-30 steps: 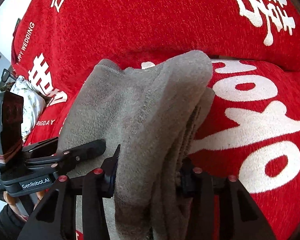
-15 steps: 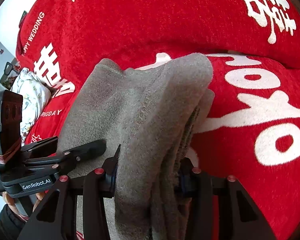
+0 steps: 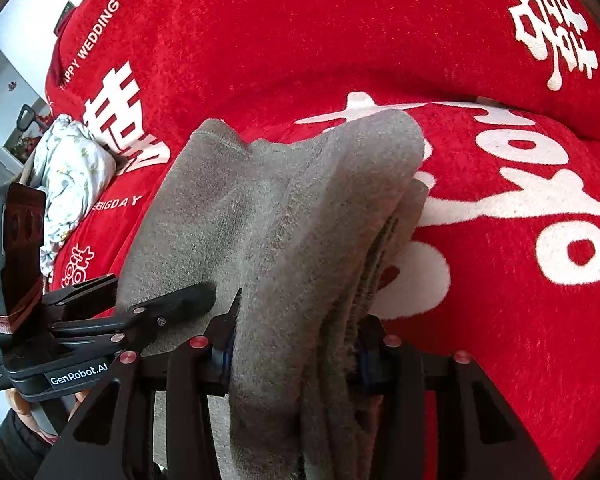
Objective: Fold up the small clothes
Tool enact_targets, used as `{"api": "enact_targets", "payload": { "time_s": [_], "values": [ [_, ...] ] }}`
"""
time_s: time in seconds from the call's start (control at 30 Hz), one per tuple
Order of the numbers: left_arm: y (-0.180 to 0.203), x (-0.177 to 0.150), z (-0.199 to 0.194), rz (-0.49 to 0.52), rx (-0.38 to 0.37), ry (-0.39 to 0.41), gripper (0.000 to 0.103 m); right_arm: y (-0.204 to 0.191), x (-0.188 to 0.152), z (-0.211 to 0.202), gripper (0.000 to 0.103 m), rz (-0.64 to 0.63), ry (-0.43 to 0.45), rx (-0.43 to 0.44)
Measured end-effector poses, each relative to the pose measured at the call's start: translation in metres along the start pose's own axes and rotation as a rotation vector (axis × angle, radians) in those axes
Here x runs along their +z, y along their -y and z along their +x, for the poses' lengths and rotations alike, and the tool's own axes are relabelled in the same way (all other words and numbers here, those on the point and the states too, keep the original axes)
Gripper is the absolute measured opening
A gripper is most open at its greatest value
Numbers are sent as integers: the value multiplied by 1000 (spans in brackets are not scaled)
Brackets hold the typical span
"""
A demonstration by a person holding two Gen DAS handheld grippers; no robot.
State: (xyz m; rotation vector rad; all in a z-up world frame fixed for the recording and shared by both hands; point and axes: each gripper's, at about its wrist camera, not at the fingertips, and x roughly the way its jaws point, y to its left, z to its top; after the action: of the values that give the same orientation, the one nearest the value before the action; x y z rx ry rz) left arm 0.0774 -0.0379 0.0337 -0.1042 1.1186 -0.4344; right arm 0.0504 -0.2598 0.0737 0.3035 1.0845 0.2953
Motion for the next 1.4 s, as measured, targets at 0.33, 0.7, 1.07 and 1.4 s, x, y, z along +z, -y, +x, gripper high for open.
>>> {"api": "enact_targets", "payload": {
  "time_s": [0.33, 0.7, 1.07, 1.4],
  "values": [
    [-7, -23, -15, -9, 5, 10, 52, -16, -19, -6, 47, -7, 3, 3],
    [-3, -53, -34, -1, 31, 30, 52, -33, -49, -17, 47, -22, 15, 7],
    [4, -75, -47, 14, 47, 44, 52, -37, -70, -27, 47, -22, 33, 15],
    [4, -94, -57, 20, 55, 58, 52, -43, -86, -33, 47, -38, 41, 20]
  ]
}}
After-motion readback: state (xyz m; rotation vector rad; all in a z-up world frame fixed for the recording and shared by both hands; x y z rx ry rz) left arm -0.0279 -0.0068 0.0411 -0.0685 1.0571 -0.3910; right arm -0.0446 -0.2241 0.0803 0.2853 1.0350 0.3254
